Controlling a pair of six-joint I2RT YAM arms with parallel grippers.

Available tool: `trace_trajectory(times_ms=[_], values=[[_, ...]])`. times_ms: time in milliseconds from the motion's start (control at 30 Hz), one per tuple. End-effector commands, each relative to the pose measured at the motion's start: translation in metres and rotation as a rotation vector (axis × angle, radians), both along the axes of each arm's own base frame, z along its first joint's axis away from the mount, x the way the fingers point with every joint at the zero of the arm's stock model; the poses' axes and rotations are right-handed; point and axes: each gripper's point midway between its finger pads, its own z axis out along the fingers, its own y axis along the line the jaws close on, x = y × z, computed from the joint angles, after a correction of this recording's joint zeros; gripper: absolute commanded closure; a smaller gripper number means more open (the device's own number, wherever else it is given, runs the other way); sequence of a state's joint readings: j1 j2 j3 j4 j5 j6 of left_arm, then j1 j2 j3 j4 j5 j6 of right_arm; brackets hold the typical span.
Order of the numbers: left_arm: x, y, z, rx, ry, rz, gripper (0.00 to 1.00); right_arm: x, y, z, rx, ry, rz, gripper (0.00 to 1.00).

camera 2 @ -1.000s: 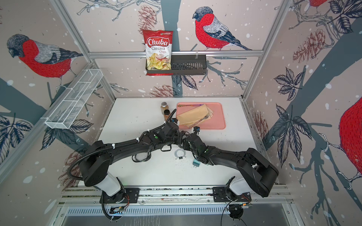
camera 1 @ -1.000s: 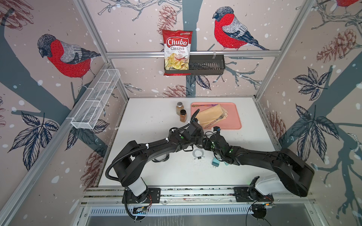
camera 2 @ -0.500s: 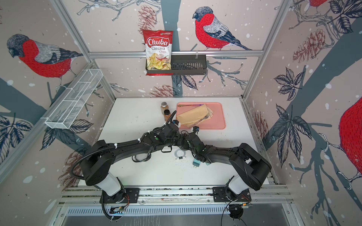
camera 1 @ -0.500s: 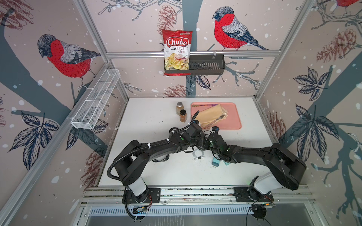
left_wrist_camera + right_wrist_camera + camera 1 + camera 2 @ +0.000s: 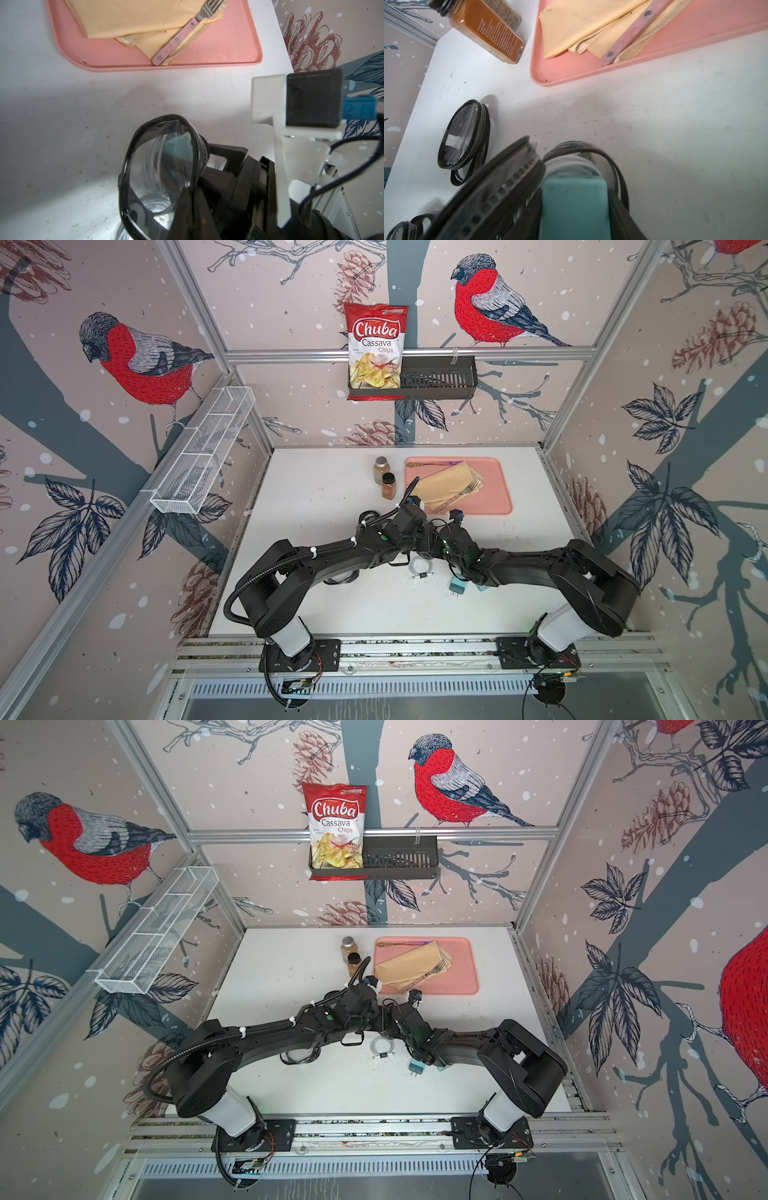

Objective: Pack away charging kits
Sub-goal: Place the storage bag at the center of the board.

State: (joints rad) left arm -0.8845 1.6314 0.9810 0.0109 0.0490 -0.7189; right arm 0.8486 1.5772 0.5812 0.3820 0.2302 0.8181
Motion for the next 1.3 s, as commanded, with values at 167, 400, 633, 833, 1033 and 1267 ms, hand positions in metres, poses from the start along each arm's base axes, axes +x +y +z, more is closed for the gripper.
trace_trajectory(times_ms=[167,400,633,833,1033,1267], values=[[0.002,-0.007,0.003,-0.043,-0.009,-0.004,1.0,0.001,0.01,0.015,0.068,-0.032,0.01,0.56],[0.002,-0.004,0.0,-0.036,-0.008,0.007,1.0,0.001,0.012,0.012,0.071,-0.021,0.011,0.51],[0.005,-0.003,-0.002,-0.031,-0.006,0.017,1.0,0.001,0.01,0.013,0.066,-0.02,0.005,0.43],[0.005,-0.002,-0.002,-0.024,-0.007,0.023,1.0,0.001,-0.002,0.021,0.047,-0.029,-0.034,0.44],[0.008,-0.003,0.006,-0.022,-0.024,0.024,0.83,-0.001,-0.031,0.027,0.022,-0.027,-0.11,0.48],[0.012,0.006,0.028,-0.02,-0.078,0.053,0.43,-0.006,-0.053,0.039,0.027,-0.054,-0.149,0.46]])
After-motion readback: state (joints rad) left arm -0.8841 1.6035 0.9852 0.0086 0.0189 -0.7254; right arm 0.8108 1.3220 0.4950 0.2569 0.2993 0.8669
